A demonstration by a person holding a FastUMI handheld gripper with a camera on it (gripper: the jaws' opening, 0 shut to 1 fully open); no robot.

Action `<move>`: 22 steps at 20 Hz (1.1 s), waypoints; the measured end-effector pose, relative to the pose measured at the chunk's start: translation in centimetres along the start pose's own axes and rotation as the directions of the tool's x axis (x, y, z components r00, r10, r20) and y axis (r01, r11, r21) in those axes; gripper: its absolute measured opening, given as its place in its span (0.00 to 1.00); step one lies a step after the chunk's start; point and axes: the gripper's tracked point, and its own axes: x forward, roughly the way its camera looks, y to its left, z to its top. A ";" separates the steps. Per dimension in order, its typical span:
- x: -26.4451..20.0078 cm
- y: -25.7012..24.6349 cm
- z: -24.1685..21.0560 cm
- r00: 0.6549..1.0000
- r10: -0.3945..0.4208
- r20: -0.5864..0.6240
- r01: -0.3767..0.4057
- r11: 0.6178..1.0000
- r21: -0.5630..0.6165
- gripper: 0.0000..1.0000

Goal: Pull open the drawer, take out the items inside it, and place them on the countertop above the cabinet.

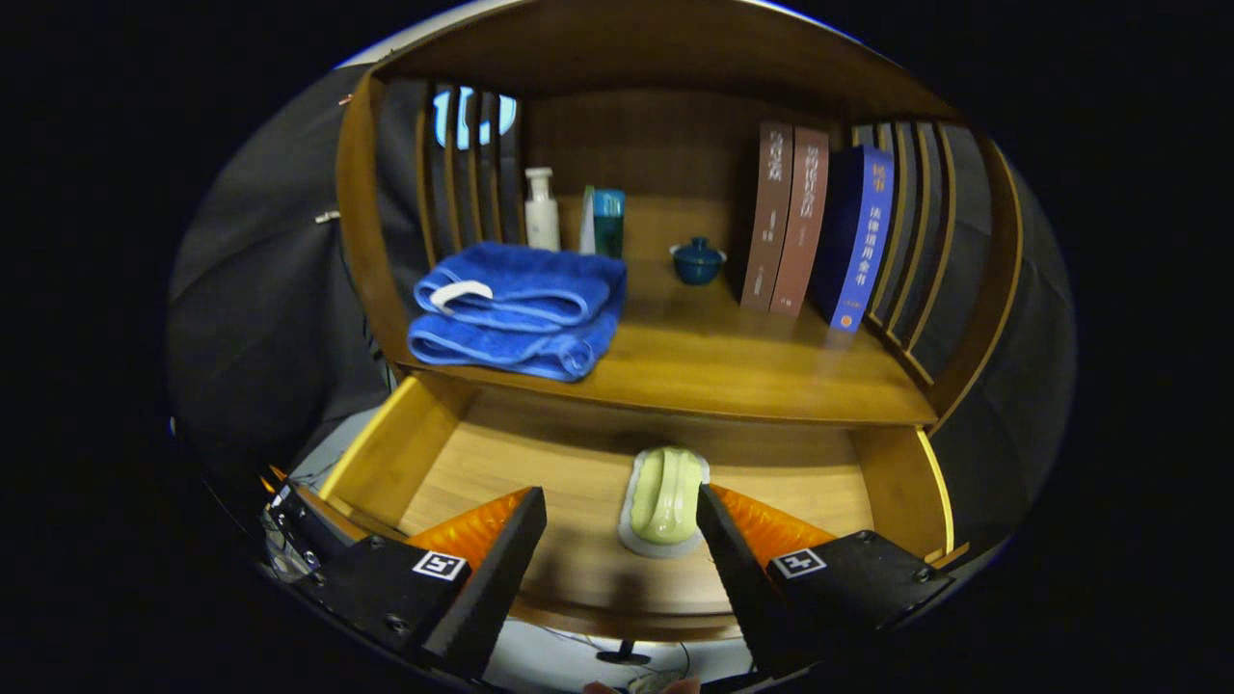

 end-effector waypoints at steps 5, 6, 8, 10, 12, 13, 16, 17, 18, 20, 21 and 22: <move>4.8 -1.7 -1.3 0.987 -0.044 -0.152 0.048 0.999 0.024 0.99; 5.5 -2.1 -1.7 0.980 -0.062 -0.190 0.067 0.997 0.023 0.99; 6.9 -2.5 -2.4 0.966 -0.074 -0.248 0.085 0.996 0.034 0.97; 8.0 -3.1 -3.1 0.953 -0.103 -0.283 0.121 0.992 0.046 0.89; 8.9 -3.5 -4.1 0.940 -0.114 -0.321 0.133 0.990 0.039 0.69; 9.4 -3.7 -4.6 0.933 -0.122 -0.337 0.144 0.989 0.041 0.61; 9.3 -3.5 -5.0 0.928 -0.105 -0.357 0.142 0.987 0.081 0.30; 9.6 -3.5 -4.9 0.930 -0.100 -0.353 0.136 0.987 0.080 0.17; 9.3 -3.6 -4.8 0.932 -0.093 -0.351 0.132 0.987 0.088 0.17; 9.1 -3.8 -5.1 0.931 -0.090 -0.354 0.139 0.984 0.115 0.17; 8.6 -3.9 -5.2 0.930 -0.090 -0.357 0.142 0.982 0.123 0.17; 8.1 -3.7 -5.4 0.929 -0.082 -0.360 0.137 0.982 0.130 0.17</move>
